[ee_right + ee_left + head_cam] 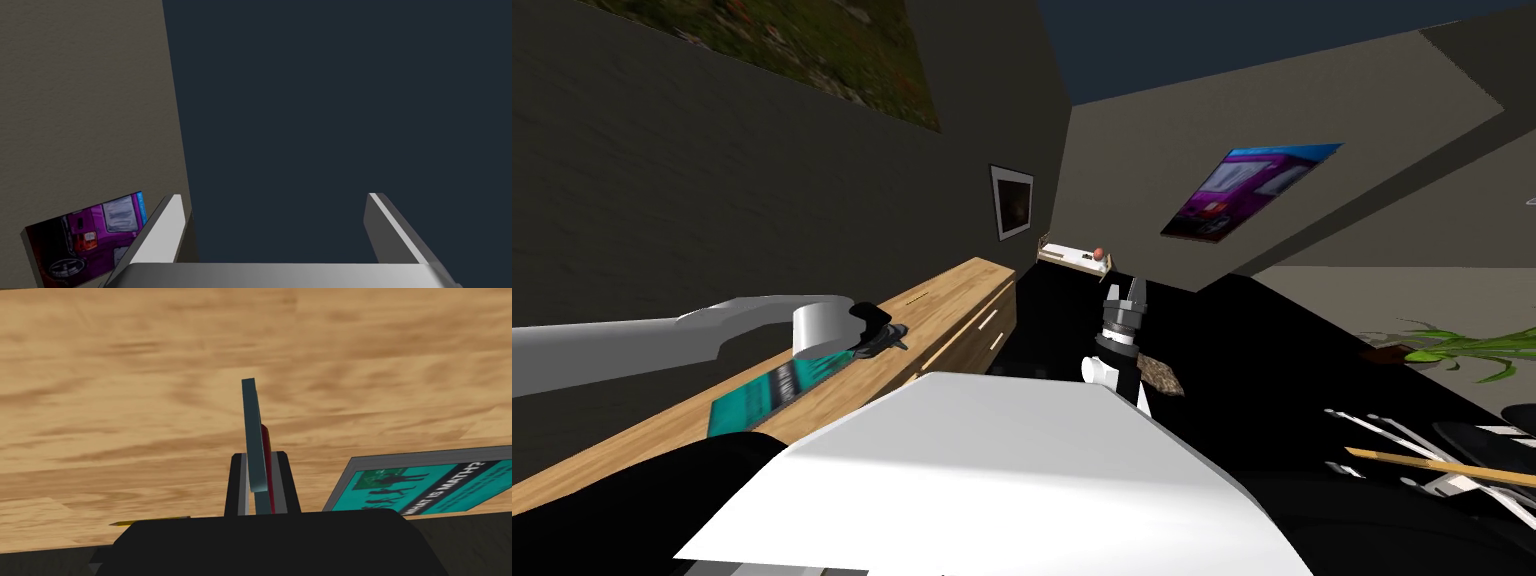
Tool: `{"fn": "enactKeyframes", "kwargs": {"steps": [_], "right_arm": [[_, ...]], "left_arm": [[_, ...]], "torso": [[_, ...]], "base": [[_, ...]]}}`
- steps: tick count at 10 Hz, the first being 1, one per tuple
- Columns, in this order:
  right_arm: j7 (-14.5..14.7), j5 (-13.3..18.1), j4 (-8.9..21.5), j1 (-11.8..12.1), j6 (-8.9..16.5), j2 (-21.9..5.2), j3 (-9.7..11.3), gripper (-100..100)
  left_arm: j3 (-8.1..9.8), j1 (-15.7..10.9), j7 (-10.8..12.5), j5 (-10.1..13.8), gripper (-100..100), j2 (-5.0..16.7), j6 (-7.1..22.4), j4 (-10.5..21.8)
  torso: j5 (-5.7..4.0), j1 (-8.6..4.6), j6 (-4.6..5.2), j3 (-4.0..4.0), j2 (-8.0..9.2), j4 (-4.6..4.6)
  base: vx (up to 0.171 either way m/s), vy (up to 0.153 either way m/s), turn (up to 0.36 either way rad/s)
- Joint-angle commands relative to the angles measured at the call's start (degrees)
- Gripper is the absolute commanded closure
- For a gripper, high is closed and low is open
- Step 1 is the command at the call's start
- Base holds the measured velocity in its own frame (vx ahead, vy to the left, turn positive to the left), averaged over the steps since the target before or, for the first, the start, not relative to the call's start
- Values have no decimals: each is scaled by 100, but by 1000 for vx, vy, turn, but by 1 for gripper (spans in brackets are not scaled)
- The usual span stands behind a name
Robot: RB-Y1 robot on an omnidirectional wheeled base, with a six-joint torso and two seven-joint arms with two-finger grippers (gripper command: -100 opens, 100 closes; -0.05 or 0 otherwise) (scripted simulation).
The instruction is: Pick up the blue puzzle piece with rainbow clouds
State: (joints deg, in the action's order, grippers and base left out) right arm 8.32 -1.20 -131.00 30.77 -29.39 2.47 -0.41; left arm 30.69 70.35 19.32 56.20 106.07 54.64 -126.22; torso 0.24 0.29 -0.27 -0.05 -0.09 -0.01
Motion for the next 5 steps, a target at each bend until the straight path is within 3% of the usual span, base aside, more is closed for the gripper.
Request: {"fn": "enactKeyframes", "kwargs": {"steps": [1, 3, 4, 5], "right_arm": [[0, 0, 0, 0, 0, 0, 0, 0], [0, 0, 0, -1, 0, 0, 0, 0], [0, 0, 0, -1, 0, 0, 0, 0], [0, 0, 0, -1, 0, 0, 1, 0]], "left_arm": [[151, -25, 6, 106, 100, -8, 183, -119], [356, -62, 59, 269, 100, 126, 379, -257], [289, -51, 44, 220, 100, 90, 296, -206], [303, -55, 52, 230, 0, 96, 313, -213]], "torso": [[0, 0, 0, 0, 0, 0], [-2, 0, 4, 0, 1, -2], [-4, -2, 6, -3, -2, -4], [-4, -6, 6, -6, -5, -6]], "base": [[-11, 28, 85], [-9, 29, 62], [-3, 11, 6], [0, 0, 0]]}}
